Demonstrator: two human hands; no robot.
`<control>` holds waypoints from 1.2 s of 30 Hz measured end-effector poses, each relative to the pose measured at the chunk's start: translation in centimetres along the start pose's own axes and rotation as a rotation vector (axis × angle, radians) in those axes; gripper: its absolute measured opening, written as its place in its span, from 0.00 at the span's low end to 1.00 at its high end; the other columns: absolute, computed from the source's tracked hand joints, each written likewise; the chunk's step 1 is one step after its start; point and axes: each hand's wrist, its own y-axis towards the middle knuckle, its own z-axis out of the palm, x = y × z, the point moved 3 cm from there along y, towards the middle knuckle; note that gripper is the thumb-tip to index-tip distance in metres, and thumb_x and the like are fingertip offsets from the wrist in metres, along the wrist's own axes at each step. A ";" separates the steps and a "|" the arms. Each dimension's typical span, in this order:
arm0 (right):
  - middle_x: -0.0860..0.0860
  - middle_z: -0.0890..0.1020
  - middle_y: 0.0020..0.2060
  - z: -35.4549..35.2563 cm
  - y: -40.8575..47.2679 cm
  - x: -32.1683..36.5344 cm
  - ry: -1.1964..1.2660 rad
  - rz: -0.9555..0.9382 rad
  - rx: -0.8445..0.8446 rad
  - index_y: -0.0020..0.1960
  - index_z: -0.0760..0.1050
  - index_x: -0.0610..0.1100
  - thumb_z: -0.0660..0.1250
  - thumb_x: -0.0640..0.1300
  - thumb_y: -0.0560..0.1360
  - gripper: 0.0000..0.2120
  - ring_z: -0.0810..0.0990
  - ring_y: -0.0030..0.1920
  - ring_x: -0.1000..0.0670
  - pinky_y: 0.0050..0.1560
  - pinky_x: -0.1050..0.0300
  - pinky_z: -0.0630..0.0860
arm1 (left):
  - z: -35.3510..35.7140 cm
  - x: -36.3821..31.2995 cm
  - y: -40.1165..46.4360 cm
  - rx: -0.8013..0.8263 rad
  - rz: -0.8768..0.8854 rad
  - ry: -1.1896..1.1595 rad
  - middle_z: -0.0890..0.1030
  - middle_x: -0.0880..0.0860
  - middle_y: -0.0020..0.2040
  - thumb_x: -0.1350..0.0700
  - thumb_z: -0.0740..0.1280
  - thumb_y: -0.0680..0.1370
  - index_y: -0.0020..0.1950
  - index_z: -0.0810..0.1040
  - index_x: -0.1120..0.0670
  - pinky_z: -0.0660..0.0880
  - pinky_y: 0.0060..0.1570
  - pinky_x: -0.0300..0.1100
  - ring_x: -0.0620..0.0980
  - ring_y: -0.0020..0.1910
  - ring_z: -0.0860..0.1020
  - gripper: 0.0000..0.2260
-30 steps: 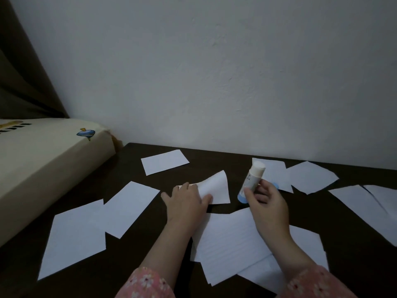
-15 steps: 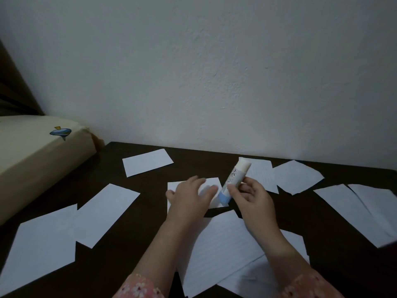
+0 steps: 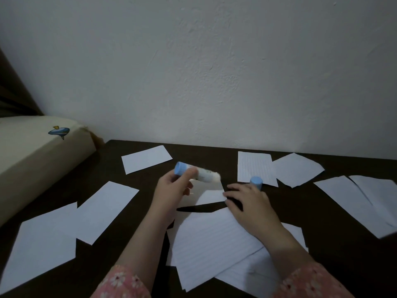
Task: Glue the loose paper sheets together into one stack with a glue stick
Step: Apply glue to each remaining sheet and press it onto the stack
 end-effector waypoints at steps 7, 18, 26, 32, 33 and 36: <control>0.64 0.74 0.61 -0.2 -0.5 0.3 0.102 0.008 0.012 0.46 0.73 0.57 0.66 0.54 0.75 0.02 0.66 0.65 0.61 0.67 0.50 0.60 | 1.2 0.2 -0.3 0.050 -0.120 -0.200 0.82 0.59 0.53 0.44 0.59 0.80 0.62 0.72 0.55 0.77 0.51 0.48 0.50 0.41 0.78 0.17; 0.65 0.71 0.66 -0.2 -0.9 0.3 0.120 0.022 0.080 0.47 0.72 0.59 0.64 0.56 0.76 0.03 0.59 0.73 0.58 0.73 0.44 0.50 | 3.3 -1.1 -2.0 0.294 0.151 0.328 0.74 0.40 0.54 0.54 0.60 0.81 0.69 0.61 0.49 0.67 0.58 0.42 0.42 0.56 0.70 0.17; 0.65 0.72 0.66 -0.1 -0.7 0.1 0.126 0.046 0.069 0.49 0.74 0.58 0.61 0.54 0.79 0.04 0.59 0.74 0.57 0.74 0.44 0.52 | 3.9 0.0 -2.4 0.257 0.305 0.460 0.78 0.40 0.52 0.54 0.62 0.81 0.60 0.65 0.43 0.73 0.43 0.26 0.30 0.49 0.75 0.11; 0.65 0.74 0.64 0.0 -0.7 0.1 0.152 0.061 0.059 0.43 0.72 0.58 0.64 0.53 0.77 0.04 0.60 0.73 0.56 0.73 0.43 0.54 | 4.0 0.1 -2.0 0.293 0.367 0.564 0.77 0.40 0.52 0.53 0.63 0.80 0.63 0.65 0.40 0.70 0.45 0.24 0.31 0.51 0.74 0.14; 0.64 0.74 0.64 0.0 -0.7 0.1 0.155 0.065 0.052 0.42 0.72 0.58 0.65 0.53 0.77 0.05 0.61 0.73 0.56 0.73 0.43 0.54 | 4.0 0.1 -1.9 0.300 0.375 0.572 0.77 0.41 0.52 0.54 0.63 0.80 0.63 0.65 0.40 0.70 0.45 0.23 0.32 0.51 0.74 0.15; 0.64 0.75 0.63 0.0 -0.7 0.1 0.159 0.077 0.050 0.40 0.71 0.57 0.65 0.52 0.77 0.07 0.61 0.73 0.56 0.73 0.44 0.54 | 4.0 0.0 -1.9 0.316 0.383 0.572 0.77 0.42 0.53 0.55 0.62 0.80 0.65 0.64 0.39 0.69 0.45 0.23 0.32 0.51 0.73 0.17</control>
